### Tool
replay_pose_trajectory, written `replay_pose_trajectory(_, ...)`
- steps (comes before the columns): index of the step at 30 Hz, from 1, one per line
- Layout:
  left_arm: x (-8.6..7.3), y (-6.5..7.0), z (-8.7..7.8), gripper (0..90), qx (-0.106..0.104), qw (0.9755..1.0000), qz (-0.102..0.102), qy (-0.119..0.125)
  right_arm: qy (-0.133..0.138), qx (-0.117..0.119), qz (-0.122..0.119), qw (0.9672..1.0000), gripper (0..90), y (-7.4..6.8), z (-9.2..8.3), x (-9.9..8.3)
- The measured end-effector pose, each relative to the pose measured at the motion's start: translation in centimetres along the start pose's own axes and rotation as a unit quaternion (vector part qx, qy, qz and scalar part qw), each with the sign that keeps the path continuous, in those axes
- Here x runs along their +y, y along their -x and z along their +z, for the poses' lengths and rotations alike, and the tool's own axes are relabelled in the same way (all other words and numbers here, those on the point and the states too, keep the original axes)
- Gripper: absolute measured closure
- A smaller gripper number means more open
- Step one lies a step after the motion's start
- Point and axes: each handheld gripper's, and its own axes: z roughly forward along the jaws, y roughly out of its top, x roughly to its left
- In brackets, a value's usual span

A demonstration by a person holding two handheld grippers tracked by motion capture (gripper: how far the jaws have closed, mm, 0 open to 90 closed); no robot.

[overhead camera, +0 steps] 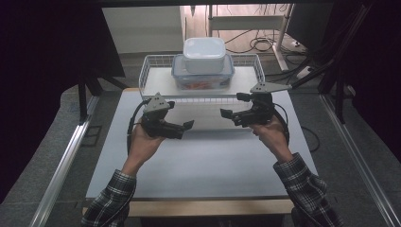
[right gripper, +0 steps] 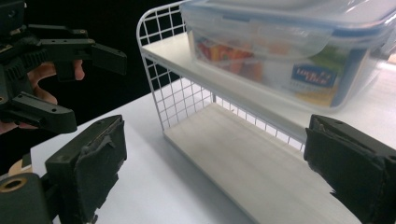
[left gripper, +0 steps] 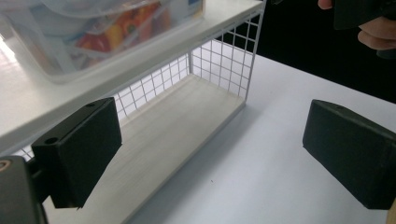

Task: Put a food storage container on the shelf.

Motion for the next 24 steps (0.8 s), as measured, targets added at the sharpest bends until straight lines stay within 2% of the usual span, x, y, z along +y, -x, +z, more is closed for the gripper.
replay_pose_trajectory(8, -1.7, 0.6, -0.1, 3.8, -0.003, 1.0000, -0.004, 0.002, -0.013, 0.001, -0.003, 0.9999, 3.0, -0.6, 0.1, -1.8)
replay_pose_trajectory(13, -3.1, 0.9, 0.0, 3.8, -0.010, 0.9997, -0.018, 0.010, -0.016, -0.008, -0.005, 0.9998, 2.9, -0.6, 0.1, -3.0)
replay_pose_trajectory(16, -3.7, 1.1, 0.2, 3.9, -0.011, 0.9996, -0.023, 0.012, -0.027, -0.010, -0.011, 0.9995, 2.9, -0.7, 0.2, -3.4)
replay_pose_trajectory(19, -4.2, 1.4, 0.3, 3.6, -0.002, 0.9999, -0.015, 0.002, -0.028, -0.010, -0.013, 0.9995, 2.1, -1.0, 0.2, -3.7)
replay_pose_trajectory(24, -4.8, 2.0, 0.2, 3.4, -0.006, 0.9999, -0.015, -0.003, -0.037, -0.014, -0.017, 0.9991, 1.0, -1.4, 0.2, -4.5)
